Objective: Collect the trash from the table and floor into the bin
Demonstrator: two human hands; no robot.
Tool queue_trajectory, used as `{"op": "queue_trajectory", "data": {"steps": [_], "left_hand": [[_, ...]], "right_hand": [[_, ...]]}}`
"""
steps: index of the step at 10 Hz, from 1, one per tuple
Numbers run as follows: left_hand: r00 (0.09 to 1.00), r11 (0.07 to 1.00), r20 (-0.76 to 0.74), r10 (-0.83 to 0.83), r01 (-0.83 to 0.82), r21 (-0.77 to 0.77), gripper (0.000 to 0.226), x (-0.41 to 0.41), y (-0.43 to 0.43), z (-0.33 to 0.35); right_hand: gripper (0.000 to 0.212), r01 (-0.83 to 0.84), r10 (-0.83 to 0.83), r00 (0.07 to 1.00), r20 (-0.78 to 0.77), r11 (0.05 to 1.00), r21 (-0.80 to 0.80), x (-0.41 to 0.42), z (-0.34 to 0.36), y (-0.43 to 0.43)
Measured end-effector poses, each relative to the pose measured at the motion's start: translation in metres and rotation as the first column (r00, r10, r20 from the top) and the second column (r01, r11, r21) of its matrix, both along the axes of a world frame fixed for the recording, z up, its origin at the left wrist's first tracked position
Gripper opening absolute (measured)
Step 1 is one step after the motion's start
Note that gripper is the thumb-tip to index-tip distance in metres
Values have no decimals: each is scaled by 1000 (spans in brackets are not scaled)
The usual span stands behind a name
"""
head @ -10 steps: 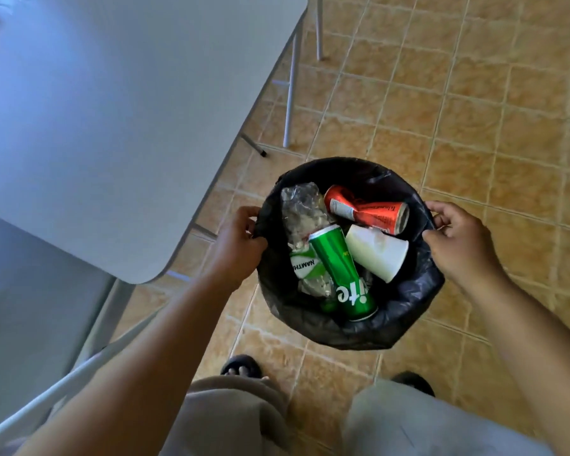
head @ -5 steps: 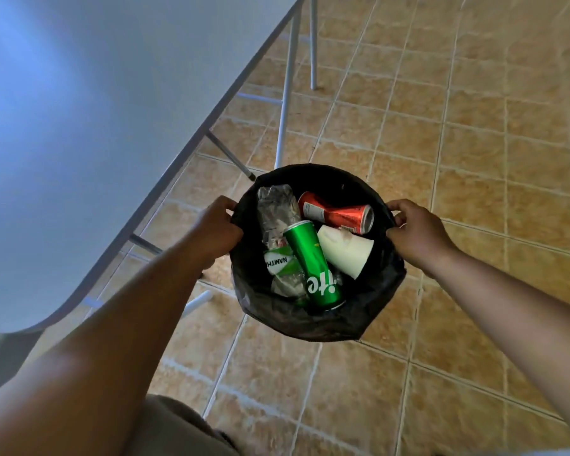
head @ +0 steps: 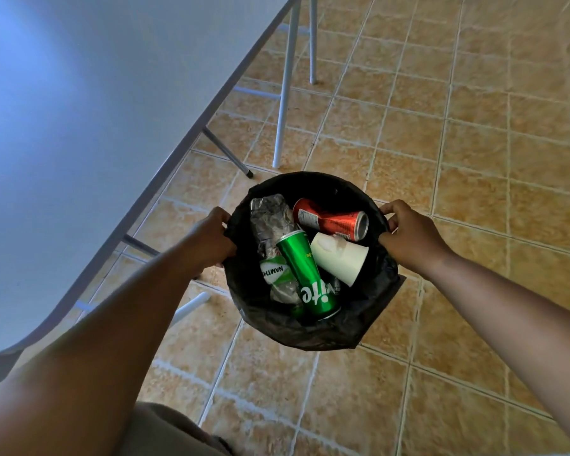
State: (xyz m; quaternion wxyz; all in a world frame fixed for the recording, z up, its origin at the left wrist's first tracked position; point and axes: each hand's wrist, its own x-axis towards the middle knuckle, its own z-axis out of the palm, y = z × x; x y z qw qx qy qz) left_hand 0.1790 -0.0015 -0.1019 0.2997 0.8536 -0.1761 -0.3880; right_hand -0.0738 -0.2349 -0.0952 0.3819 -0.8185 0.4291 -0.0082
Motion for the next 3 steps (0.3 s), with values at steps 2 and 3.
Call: {"op": "queue_trajectory", "data": {"steps": [2,3], "left_hand": [[991,997,132,-35,25,77,35,3,-6,1],[882,999,472,-11,-15,50,53,0,-11,-1]], "right_hand": [[30,32,-32,999,9,999,14,1,1,-4],[39,94,-93,996,10,992,-81,2,1,-6]]}}
